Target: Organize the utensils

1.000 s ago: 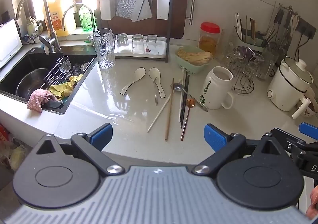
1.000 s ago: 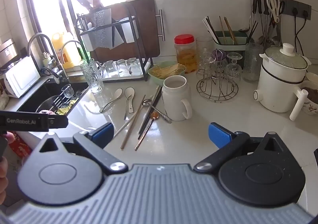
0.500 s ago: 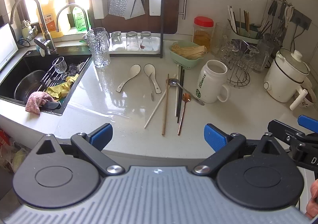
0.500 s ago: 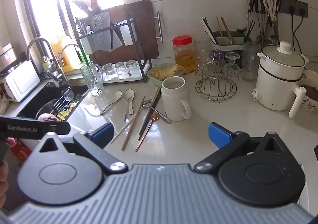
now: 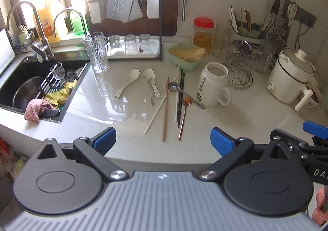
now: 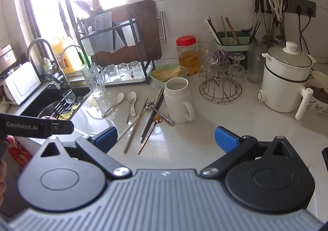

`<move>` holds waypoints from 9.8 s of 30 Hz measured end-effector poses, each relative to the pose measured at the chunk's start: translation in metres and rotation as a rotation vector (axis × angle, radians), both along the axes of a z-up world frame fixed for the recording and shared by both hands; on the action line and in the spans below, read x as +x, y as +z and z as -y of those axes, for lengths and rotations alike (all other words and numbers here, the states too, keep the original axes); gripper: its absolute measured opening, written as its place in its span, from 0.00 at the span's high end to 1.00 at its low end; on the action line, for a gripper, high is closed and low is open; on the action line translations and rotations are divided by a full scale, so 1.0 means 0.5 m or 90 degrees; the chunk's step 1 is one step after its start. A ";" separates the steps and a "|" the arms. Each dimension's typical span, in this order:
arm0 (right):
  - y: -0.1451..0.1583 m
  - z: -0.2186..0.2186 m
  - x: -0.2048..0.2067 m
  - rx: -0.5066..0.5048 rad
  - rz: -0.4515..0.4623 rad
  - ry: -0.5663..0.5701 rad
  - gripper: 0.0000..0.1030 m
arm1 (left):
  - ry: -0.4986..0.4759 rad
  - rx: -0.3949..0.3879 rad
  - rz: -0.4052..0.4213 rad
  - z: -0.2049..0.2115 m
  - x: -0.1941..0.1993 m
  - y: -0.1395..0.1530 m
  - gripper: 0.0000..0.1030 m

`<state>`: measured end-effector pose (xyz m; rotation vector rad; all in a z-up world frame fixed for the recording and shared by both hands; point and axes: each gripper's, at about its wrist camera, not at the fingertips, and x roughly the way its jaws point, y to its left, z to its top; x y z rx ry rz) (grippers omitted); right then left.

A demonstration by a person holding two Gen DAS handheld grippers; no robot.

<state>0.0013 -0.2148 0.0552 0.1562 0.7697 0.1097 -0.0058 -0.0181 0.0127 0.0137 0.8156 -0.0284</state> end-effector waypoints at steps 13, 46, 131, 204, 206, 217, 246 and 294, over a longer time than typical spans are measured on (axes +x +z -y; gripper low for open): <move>0.012 0.008 -0.004 -0.002 0.004 0.001 0.00 | 0.000 0.001 0.005 0.001 -0.010 0.022 0.03; 0.000 0.019 -0.009 -0.010 0.004 -0.002 0.00 | 0.011 -0.011 -0.012 0.001 0.017 -0.010 0.03; -0.304 -0.053 0.504 -0.129 -0.135 0.076 0.18 | -0.099 -0.051 -0.217 0.019 0.752 -0.442 0.68; -0.276 -0.121 0.354 -0.132 -0.135 0.072 0.18 | -0.134 -0.213 -0.008 -0.076 0.476 -0.162 0.95; -0.275 -0.122 0.353 -0.131 -0.133 0.071 0.18 | -0.133 -0.222 0.003 -0.080 0.474 -0.146 0.95; -0.276 -0.124 0.345 -0.131 -0.129 0.073 0.18 | -0.180 -0.256 0.088 -0.062 0.488 -0.021 0.95; -0.275 -0.129 0.330 -0.120 -0.116 0.051 0.18 | -0.280 -0.197 0.094 0.105 0.537 -0.029 0.95; -0.281 -0.119 0.322 -0.113 -0.082 0.095 0.18 | -0.268 -0.155 -0.030 0.093 0.486 -0.101 0.87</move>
